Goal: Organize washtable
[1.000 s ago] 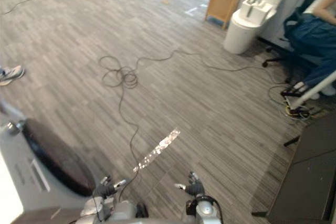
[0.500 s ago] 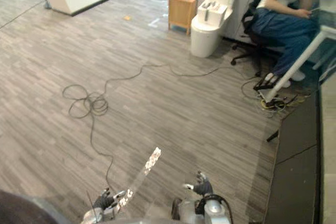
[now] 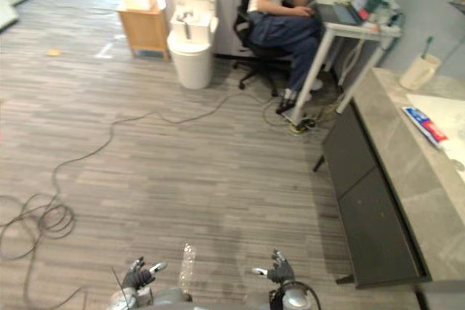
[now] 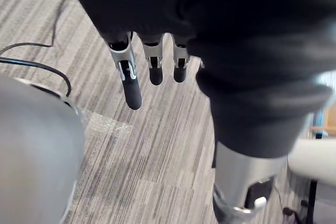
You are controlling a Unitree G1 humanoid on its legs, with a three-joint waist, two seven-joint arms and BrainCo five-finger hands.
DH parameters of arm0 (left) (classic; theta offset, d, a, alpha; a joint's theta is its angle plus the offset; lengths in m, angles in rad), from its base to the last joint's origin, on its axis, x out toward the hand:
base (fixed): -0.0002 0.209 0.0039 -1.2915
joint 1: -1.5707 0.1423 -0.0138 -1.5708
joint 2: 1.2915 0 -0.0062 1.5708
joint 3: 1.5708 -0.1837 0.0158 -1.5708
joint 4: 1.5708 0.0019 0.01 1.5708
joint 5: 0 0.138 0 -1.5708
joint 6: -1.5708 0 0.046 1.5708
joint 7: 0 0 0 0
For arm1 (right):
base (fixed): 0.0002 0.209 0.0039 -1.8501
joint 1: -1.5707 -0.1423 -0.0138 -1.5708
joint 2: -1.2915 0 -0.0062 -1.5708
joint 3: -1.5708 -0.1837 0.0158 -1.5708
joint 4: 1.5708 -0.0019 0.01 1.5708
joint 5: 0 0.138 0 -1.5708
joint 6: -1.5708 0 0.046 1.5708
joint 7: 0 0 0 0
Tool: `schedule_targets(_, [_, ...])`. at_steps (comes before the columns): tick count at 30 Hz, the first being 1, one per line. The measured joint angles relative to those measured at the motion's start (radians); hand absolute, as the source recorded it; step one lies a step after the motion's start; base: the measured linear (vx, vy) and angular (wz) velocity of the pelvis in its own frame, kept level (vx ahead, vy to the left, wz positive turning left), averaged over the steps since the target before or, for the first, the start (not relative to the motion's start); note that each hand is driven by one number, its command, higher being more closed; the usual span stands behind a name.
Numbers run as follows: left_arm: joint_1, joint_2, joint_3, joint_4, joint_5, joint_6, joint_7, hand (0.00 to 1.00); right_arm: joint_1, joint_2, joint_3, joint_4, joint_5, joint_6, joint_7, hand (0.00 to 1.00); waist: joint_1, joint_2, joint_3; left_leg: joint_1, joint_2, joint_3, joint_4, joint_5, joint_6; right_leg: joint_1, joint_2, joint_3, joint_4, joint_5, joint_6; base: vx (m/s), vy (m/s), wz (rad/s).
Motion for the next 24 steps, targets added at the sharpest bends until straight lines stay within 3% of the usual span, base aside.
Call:
schedule_targets(1, [0.000,0.000,0.000,0.001,0.000,0.002,0.000,0.00,-0.001,0.002,0.000,-0.006,0.000,0.000,-0.001,0.00,-0.001,0.000,0.001,0.020,0.000,0.022,-0.008,-0.006,0.008,-0.027,-0.009,-0.027,0.056,0.004,0.017,0.20,0.152,-0.86])
schedule_targets(3, [-0.001,-0.008,0.000,0.010,0.000,0.006,0.002,0.00,-0.014,0.002,0.003,-0.009,0.000,-0.003,0.001,0.00,-0.001,0.013,0.008,0.121,0.004,0.099,-0.066,-0.011,0.012,-0.076,-0.075,-0.209,0.171,-0.035,-0.004,0.22,0.109,-0.83])
schedule_targets(6, [-0.009,-0.017,-0.001,0.027,0.000,0.013,0.000,0.00,-0.022,0.009,0.003,-0.008,0.000,-0.005,0.002,0.00,-0.001,0.032,0.009,0.206,0.031,0.167,-0.149,-0.011,0.010,-0.095,-0.112,-0.413,0.102,-0.059,-0.031,0.26,0.037,-0.63])
schedule_targets(9, [-0.027,-0.015,-0.022,0.050,0.001,0.020,-0.001,0.00,-0.038,0.000,-0.010,-0.009,0.001,-0.005,0.002,0.00,-0.006,0.048,0.020,0.244,0.046,0.215,-0.202,-0.009,-0.024,-0.158,-0.135,-0.536,0.007,-0.045,-0.046,0.27,-0.085,-0.57])
schedule_targets(10, [-0.027,-0.013,-0.023,0.049,0.001,0.020,-0.002,0.00,-0.039,-0.001,-0.010,-0.009,0.001,-0.004,0.002,0.00,-0.005,0.045,0.019,0.251,0.043,0.219,-0.202,-0.008,-0.026,-0.156,-0.135,-0.553,-0.031,-0.019,-0.068,0.34,-0.151,-0.44])
schedule_targets(11, [-0.026,-0.005,-0.018,0.046,0.002,0.020,-0.002,0.00,-0.034,0.004,-0.011,-0.008,0.001,-0.003,0.001,0.00,-0.003,0.023,0.021,0.280,0.022,0.215,-0.198,-0.010,-0.031,-0.136,-0.153,-0.546,-0.098,0.071,-0.121,0.40,-0.182,-0.45])
schedule_targets(13, [-0.031,-0.024,-0.016,0.049,0.003,0.024,-0.004,0.00,-0.043,-0.001,-0.035,-0.022,0.003,-0.004,0.002,0.00,-0.007,0.064,0.041,0.318,0.067,0.206,-0.123,-0.019,-0.065,-0.088,-0.126,-0.554,-0.073,0.043,-0.145,0.43,-0.235,-0.31])
schedule_targets(14, [-0.033,-0.037,-0.017,0.039,0.005,0.025,-0.004,0.00,-0.038,-0.005,-0.045,-0.037,0.007,-0.003,0.001,0.00,-0.015,0.069,0.040,0.242,0.111,0.154,0.067,-0.007,-0.082,-0.063,-0.107,-0.545,-0.088,0.003,-0.135,0.42,-0.305,-0.24])
schedule_targets(15, [-0.027,-0.046,-0.005,0.017,0.006,0.025,-0.005,0.00,-0.037,-0.010,-0.044,-0.039,0.008,0.000,0.002,0.00,-0.013,0.089,0.048,0.130,0.177,0.075,0.320,0.051,-0.082,-0.024,-0.062,-0.531,-0.119,-0.009,-0.151,0.35,-0.279,-0.38])
schedule_targets(16, [-0.024,-0.052,0.000,0.009,0.006,0.026,-0.005,0.00,-0.037,-0.012,-0.044,-0.038,0.009,0.001,0.001,0.00,-0.007,0.100,0.049,0.087,0.201,0.032,0.430,0.071,-0.086,0.000,-0.039,-0.521,-0.136,-0.014,-0.159,0.34,-0.173,-0.81])
schedule_targets(17, [-0.016,-0.058,0.007,-0.011,0.002,0.025,-0.004,0.00,-0.035,-0.011,-0.044,-0.032,0.011,0.006,-0.003,0.00,-0.001,0.105,0.052,0.025,0.232,-0.016,0.605,0.070,-0.088,0.053,-0.006,-0.495,-0.162,-0.026,-0.175,0.28,-0.104,-0.79])
schedule_targets(19, [-0.007,-0.049,0.011,-0.037,0.002,0.023,-0.004,0.00,-0.030,0.002,-0.042,-0.027,0.016,0.015,-0.003,0.00,0.001,0.083,0.057,-0.041,0.239,-0.018,0.714,0.069,-0.087,0.155,0.024,-0.427,-0.225,-0.035,-0.186,0.37,-0.134,-1.07])
schedule_targets(21, [-0.006,-0.047,0.008,-0.049,0.000,0.015,-0.004,0.00,-0.026,0.007,-0.043,-0.025,0.020,0.018,-0.003,0.00,0.002,0.067,0.057,-0.098,0.221,-0.009,0.688,0.068,-0.087,0.193,0.031,-0.369,-0.268,-0.038,-0.185,0.34,-0.055,-1.11])
schedule_targets(24, [-0.008,-0.049,0.009,-0.067,-0.006,0.007,-0.002,0.00,-0.024,0.009,-0.076,-0.024,0.029,0.027,-0.005,0.00,0.008,0.057,0.057,-0.181,0.153,-0.013,0.435,0.057,-0.069,0.277,0.035,-0.239,-0.341,-0.027,-0.166,0.40,0.087,-1.19])
